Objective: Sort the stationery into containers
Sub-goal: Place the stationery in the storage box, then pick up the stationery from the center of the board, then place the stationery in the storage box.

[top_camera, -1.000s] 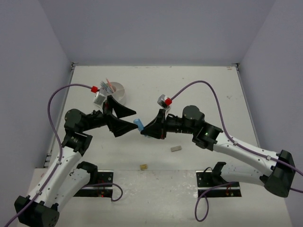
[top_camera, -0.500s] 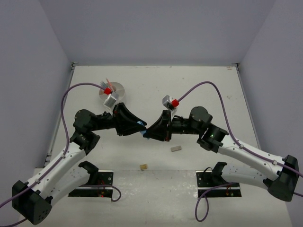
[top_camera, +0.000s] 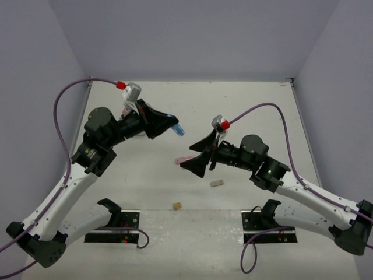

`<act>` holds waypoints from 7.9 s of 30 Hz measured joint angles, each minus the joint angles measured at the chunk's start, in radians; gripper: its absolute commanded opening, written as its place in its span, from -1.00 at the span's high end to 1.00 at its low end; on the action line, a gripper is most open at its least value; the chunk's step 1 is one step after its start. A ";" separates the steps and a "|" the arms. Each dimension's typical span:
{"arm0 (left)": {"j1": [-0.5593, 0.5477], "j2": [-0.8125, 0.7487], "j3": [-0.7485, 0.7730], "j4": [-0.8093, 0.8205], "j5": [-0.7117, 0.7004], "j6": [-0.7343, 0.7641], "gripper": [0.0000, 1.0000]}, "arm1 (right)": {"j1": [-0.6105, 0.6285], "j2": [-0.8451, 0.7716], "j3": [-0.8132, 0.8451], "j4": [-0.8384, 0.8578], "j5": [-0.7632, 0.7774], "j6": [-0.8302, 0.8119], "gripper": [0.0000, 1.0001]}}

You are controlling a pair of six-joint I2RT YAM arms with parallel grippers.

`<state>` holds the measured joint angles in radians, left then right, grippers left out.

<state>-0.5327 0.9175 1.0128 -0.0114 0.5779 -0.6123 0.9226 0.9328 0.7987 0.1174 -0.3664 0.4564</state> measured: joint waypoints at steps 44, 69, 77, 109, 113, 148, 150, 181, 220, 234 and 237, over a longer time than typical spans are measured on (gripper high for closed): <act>0.159 1.089 0.685 -0.443 -1.422 0.007 1.00 | -0.054 -0.148 -0.138 -0.403 0.817 0.043 -0.98; 0.097 0.855 0.625 -0.421 -1.192 -0.062 -0.96 | -0.056 0.023 -0.138 -0.353 0.735 -0.012 -0.96; 0.054 0.251 0.387 -0.379 -0.920 -0.005 -1.00 | -0.057 0.259 -0.065 -0.348 0.550 -0.115 -0.75; 0.059 -0.399 -0.254 -0.529 -0.794 0.143 -1.00 | 0.019 0.957 0.443 -0.693 0.376 -0.675 -0.45; 0.059 -0.398 -0.254 -0.529 -0.790 0.145 -1.00 | 0.019 0.959 0.445 -0.687 0.372 -0.684 0.06; 0.035 -0.138 -0.276 -0.280 -0.473 -0.093 -0.97 | 0.031 0.392 0.100 -0.354 0.402 -0.294 1.00; -0.009 -0.102 -0.294 -0.206 -0.432 -0.138 -0.97 | 0.031 0.306 0.064 -0.304 0.400 -0.260 1.00; -0.227 0.105 -0.304 0.101 -0.450 -0.290 0.73 | 0.032 0.150 0.060 -0.206 0.378 -0.152 1.00; 0.155 1.079 0.636 -0.320 -1.435 0.045 1.00 | -0.048 -0.121 -0.121 -0.287 0.664 -0.170 -0.98; 0.172 1.072 0.592 -0.329 -1.396 -0.008 -0.52 | -0.049 -0.087 -0.121 -0.277 0.655 -0.178 -0.98; 0.173 1.039 0.582 -0.329 -1.376 -0.012 -0.63 | -0.050 -0.055 -0.121 -0.277 0.646 -0.181 -0.97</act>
<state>-0.3599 1.9570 1.5951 -0.3400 -0.7977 -0.6245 0.8722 0.8778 0.6781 -0.1597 0.2796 0.2753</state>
